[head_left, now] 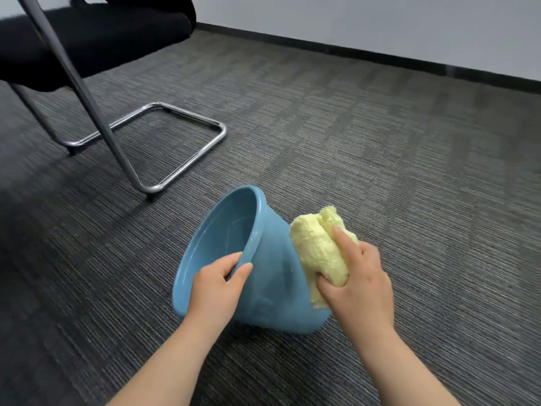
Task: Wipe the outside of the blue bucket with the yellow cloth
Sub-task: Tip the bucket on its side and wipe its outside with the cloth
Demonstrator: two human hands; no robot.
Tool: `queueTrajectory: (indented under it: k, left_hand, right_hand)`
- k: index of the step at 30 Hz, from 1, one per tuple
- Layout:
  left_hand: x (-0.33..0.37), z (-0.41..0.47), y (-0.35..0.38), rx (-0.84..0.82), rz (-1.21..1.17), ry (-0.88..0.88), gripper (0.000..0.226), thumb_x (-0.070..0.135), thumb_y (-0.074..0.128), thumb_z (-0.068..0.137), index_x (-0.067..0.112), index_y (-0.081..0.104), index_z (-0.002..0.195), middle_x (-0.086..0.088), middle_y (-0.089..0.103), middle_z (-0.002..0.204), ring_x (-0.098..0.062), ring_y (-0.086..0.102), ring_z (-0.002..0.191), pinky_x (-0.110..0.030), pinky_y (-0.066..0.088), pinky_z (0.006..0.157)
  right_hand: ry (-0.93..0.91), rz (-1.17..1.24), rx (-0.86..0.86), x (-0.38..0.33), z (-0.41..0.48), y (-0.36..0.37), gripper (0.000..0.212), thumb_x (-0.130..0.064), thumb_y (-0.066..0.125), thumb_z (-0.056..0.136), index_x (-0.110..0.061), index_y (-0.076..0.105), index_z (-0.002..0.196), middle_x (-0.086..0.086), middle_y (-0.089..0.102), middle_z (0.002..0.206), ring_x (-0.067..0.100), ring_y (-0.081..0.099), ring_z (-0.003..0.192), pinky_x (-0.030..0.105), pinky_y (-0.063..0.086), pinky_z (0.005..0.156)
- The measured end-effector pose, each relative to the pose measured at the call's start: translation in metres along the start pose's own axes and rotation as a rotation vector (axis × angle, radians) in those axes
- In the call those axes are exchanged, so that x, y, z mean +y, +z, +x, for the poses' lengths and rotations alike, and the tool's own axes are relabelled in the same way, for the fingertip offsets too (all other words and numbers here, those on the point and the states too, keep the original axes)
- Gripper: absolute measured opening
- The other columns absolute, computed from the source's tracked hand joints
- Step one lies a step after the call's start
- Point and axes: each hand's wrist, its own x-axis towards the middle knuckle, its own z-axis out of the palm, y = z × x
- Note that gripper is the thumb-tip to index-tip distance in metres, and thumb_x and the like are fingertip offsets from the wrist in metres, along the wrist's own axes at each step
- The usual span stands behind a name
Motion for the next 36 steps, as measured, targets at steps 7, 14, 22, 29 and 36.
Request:
queueTrajectory:
  k: [7,14,22,29,36]
  left_hand:
    - [0.002,-0.001,0.002,-0.124,-0.136,-0.03,0.047,0.01,0.058,0.08,0.051,0.062,0.058,0.037,0.063,0.059,0.017,0.058,0.065,-0.001,0.042,0.06]
    - [0.0,-0.002,-0.012,-0.162,-0.25,-0.101,0.039,0.009,0.056,0.082,0.042,0.067,0.065,0.026,0.069,0.063,0.008,0.063,0.065,-0.004,0.044,0.055]
    - [-0.005,-0.002,-0.021,-0.221,-0.332,-0.161,0.024,0.007,0.055,0.083,0.026,0.068,0.085,0.021,0.072,0.068,0.002,0.067,0.068,-0.006,0.046,0.053]
    - [-0.011,0.002,-0.026,-0.237,-0.342,-0.181,0.028,0.008,0.056,0.083,0.032,0.068,0.079,0.02,0.072,0.068,0.002,0.067,0.068,-0.006,0.046,0.053]
    - [-0.014,0.005,-0.026,-0.207,-0.32,-0.145,0.028,0.007,0.056,0.082,0.032,0.068,0.082,0.024,0.069,0.061,0.007,0.065,0.064,-0.003,0.043,0.051]
  right_hand:
    - [-0.095,-0.124,0.007,-0.015,0.005,0.023,0.065,-0.022,0.073,0.066,-0.029,0.048,0.125,0.013,0.054,0.116,0.034,0.056,0.089,0.04,0.042,0.077]
    - [-0.132,-0.047,-0.093,-0.022,0.007,0.036,0.056,-0.05,0.069,0.065,-0.032,0.055,0.116,0.008,0.047,0.124,0.028,0.045,0.11,0.038,0.032,0.093]
    - [-0.141,0.012,-0.232,-0.02,0.009,0.049,0.051,-0.042,0.059,0.079,-0.037,0.038,0.125,-0.002,0.017,0.147,0.024,0.047,0.113,0.033,0.043,0.078]
    - [0.054,-0.057,-0.203,-0.001,0.013,0.048,0.045,-0.037,0.054,0.083,-0.037,0.04,0.126,-0.002,0.025,0.142,0.023,0.049,0.109,0.03,0.04,0.073]
    - [-0.155,0.01,-0.116,-0.024,0.003,0.054,0.043,-0.035,0.063,0.076,-0.035,0.051,0.117,-0.001,0.032,0.141,0.024,0.052,0.107,0.032,0.044,0.073]
